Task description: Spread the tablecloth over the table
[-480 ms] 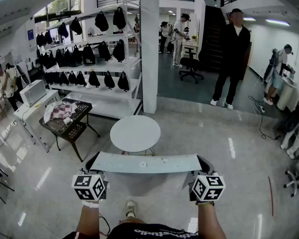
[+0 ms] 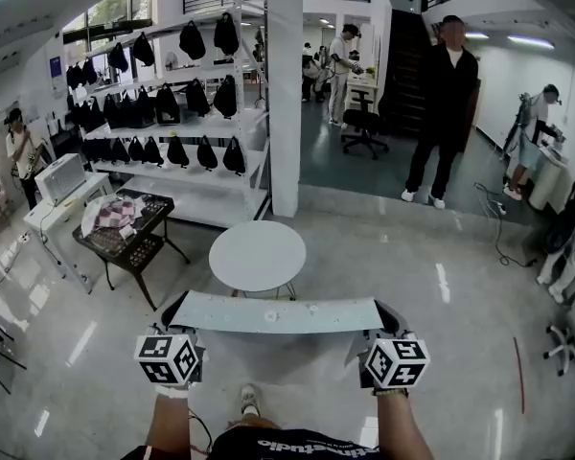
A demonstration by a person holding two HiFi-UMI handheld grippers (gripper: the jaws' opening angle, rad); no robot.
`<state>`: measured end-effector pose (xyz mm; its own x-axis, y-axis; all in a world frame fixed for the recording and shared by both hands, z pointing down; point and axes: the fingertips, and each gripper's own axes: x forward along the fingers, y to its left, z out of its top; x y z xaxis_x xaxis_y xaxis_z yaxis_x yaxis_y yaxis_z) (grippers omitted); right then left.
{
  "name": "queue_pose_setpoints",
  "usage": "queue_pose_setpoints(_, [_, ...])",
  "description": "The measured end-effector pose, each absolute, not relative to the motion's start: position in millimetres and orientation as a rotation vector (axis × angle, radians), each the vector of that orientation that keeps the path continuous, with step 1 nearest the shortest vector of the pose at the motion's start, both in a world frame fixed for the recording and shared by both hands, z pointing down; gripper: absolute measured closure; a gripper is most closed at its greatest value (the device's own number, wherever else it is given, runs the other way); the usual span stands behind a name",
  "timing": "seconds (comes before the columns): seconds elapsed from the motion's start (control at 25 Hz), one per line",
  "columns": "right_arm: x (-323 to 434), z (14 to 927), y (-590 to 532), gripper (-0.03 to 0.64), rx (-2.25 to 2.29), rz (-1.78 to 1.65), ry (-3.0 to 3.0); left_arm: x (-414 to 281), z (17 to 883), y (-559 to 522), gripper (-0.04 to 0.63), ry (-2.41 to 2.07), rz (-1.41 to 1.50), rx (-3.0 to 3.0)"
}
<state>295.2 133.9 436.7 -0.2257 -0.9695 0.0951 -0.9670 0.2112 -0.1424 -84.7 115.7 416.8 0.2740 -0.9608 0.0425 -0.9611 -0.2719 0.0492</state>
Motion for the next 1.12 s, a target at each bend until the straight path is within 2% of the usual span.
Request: queue_pose_setpoints(1.12, [298.3, 435.8, 120.0, 0.589, -1.882, -0.308, 2.418, -80.3, 431.6, 104.0, 0.575, -1.762, 0.117, 2.496])
